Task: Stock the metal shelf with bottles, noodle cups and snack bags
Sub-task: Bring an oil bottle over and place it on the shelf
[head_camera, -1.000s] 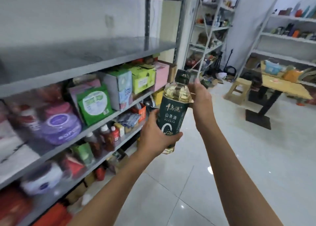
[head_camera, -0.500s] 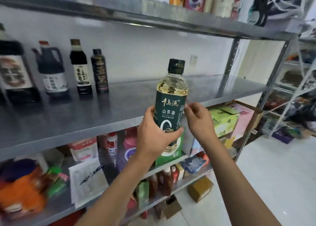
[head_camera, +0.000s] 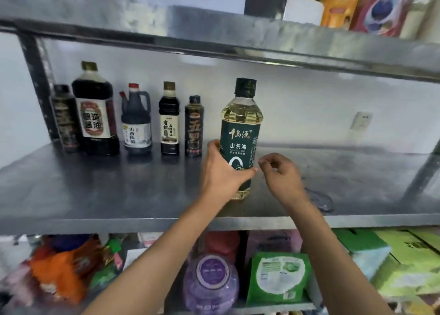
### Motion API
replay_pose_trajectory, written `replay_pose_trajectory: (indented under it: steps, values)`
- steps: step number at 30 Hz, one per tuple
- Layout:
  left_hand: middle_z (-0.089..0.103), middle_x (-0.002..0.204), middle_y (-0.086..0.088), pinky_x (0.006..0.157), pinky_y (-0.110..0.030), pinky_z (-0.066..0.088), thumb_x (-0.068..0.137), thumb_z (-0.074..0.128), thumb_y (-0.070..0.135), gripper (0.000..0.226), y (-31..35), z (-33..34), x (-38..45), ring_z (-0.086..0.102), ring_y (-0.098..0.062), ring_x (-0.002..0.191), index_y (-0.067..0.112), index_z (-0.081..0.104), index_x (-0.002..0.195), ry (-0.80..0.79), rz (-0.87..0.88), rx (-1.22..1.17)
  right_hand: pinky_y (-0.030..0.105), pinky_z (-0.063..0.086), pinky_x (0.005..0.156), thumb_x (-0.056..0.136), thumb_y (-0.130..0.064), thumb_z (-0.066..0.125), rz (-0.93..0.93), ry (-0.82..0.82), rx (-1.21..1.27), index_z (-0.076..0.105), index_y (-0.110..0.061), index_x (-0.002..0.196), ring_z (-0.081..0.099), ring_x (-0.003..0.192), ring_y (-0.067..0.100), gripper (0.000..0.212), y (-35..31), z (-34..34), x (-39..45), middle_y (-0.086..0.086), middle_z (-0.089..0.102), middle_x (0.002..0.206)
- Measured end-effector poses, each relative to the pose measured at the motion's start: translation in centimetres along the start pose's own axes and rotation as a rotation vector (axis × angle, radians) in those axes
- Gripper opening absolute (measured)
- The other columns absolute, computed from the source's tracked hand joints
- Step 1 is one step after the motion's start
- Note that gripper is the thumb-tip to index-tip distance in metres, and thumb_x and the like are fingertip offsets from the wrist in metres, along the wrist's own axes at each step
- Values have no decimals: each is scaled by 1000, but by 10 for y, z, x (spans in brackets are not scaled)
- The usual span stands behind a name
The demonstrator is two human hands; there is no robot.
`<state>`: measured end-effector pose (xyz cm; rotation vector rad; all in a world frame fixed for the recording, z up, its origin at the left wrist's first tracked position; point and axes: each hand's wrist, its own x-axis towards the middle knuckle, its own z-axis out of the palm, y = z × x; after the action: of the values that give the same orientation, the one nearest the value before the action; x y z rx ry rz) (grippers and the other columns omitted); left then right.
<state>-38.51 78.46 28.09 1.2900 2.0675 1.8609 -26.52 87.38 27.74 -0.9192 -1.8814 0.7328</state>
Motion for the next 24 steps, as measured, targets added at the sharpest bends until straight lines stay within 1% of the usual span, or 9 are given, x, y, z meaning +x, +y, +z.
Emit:
replay_pose_trajectory:
  steps: [2,6,9,12,14,16,18,20,24]
  values:
    - [54,109,8,77,-23,39,54,92,37,92,-4,12,20,49,-9,95,18,40,127,38,-29,25,18,41,66,95,-20,57,-53,-55,-121,68,-15,96,60,84,12,12,6,2,19,-2,66,94]
    - [60,113,2,77,-23,40,51,94,34,91,-22,30,56,54,-12,95,14,42,123,115,-68,60,29,44,77,91,-25,56,-51,-195,-412,67,-17,97,62,97,28,14,24,11,51,9,66,108]
    - [61,115,0,81,-26,45,49,95,32,93,-36,38,80,58,-16,99,13,41,123,161,-75,71,30,45,82,92,-28,55,-33,-281,-508,66,-16,103,61,106,30,20,31,15,69,11,65,114]
    - [61,114,-2,83,-27,47,48,96,29,93,-50,48,97,60,-18,101,11,42,121,203,-79,76,32,46,88,92,-30,53,-46,-315,-520,66,-17,106,60,110,30,23,36,19,80,10,63,118]
    - [61,113,-2,84,-30,50,46,95,32,93,-59,55,107,61,-19,101,11,42,119,236,-89,83,33,48,90,91,-33,53,-44,-338,-513,65,-19,107,60,110,29,24,38,24,85,8,63,119]
    - [61,113,-3,84,-30,50,46,95,32,93,-65,62,116,60,-19,101,11,41,119,255,-98,90,33,48,89,91,-33,54,-57,-356,-492,65,-17,108,60,109,29,25,41,28,91,9,63,119]
    - [59,112,-4,81,-26,46,48,95,30,92,-68,67,123,58,-18,100,9,40,120,265,-95,95,32,47,87,92,-32,54,-70,-359,-485,65,-16,110,59,110,29,26,41,31,96,10,63,119]
    - [57,111,-3,78,-24,44,49,95,30,92,-70,71,129,58,-18,100,9,40,120,261,-81,101,32,46,86,92,-31,54,-83,-353,-478,65,-16,109,59,109,29,25,43,33,100,9,62,118]
    - [56,118,-4,82,-23,42,55,94,28,91,-78,76,140,57,-18,107,10,38,125,199,-64,113,32,48,82,92,-31,54,-99,-351,-451,64,-16,104,60,102,28,22,48,37,104,9,64,112]
